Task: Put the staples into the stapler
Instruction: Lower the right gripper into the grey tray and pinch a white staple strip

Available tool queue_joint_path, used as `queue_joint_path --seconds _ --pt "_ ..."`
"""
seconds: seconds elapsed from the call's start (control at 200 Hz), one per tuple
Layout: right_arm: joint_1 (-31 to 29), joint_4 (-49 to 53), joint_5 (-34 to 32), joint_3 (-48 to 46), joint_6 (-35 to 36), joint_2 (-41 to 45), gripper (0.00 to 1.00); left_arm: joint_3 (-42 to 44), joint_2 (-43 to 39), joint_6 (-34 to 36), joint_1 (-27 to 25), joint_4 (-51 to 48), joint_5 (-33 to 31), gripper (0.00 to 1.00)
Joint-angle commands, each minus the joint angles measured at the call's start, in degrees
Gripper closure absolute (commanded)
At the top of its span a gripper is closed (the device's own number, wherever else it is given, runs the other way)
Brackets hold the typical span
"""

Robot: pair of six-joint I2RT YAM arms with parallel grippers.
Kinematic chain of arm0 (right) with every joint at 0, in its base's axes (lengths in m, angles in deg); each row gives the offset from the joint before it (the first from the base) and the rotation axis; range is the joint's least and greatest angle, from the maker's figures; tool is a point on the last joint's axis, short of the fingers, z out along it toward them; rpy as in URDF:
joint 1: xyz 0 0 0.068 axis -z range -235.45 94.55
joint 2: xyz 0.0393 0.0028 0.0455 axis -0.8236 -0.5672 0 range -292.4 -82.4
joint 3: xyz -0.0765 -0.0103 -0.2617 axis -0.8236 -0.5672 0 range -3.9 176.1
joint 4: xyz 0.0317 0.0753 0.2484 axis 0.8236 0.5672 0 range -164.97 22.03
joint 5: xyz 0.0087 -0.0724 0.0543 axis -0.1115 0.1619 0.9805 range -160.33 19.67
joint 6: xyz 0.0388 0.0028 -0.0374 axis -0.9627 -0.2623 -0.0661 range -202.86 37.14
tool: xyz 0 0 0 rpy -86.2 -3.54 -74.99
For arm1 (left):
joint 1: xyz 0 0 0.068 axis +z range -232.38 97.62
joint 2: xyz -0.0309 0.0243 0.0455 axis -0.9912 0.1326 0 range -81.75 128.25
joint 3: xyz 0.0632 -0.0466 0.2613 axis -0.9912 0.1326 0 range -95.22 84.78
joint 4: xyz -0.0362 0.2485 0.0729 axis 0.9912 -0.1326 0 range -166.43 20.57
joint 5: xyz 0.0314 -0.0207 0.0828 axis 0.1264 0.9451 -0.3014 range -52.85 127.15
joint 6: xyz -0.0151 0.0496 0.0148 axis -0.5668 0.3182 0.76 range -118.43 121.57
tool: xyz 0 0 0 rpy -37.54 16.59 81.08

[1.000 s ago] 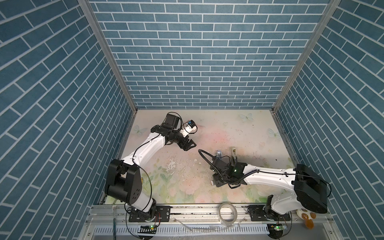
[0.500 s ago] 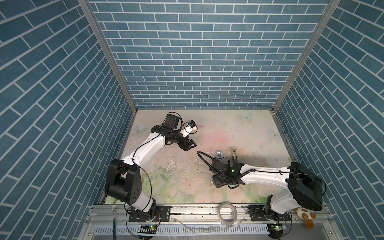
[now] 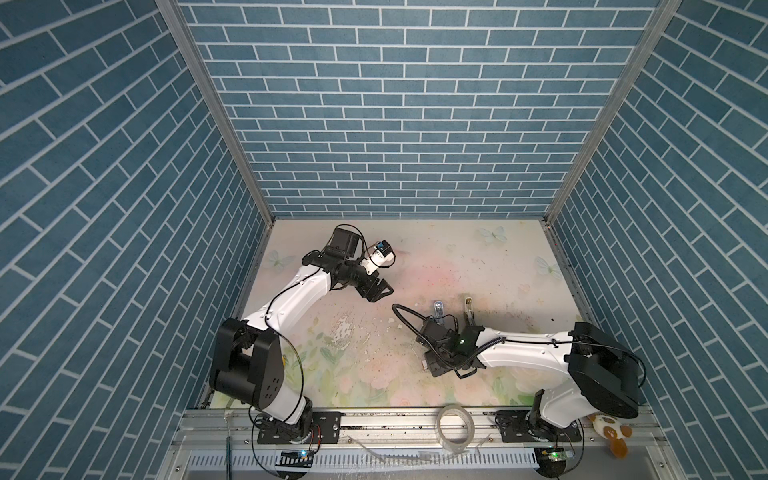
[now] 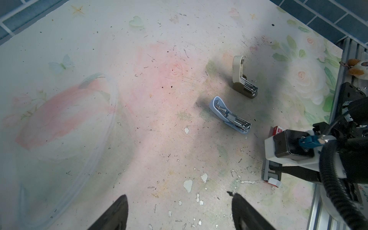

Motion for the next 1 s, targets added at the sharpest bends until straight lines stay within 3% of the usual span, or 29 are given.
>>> queue_joint_path --seconds 0.0,0.715,0.995 --pt "-0.43 1.66 -1.36 1.15 -2.05 -1.06 0.76 0.32 0.56 0.23 -0.34 -0.62 1.05 0.17" --pt "-0.39 1.22 -1.36 2.06 -2.26 -3.47 0.80 0.96 0.00 0.06 -0.44 -0.23 1.53 0.17" --pt "-0.47 1.09 -2.23 2.05 -2.05 -2.51 0.88 1.11 -0.34 -0.14 -0.38 0.07 1.75 0.17"
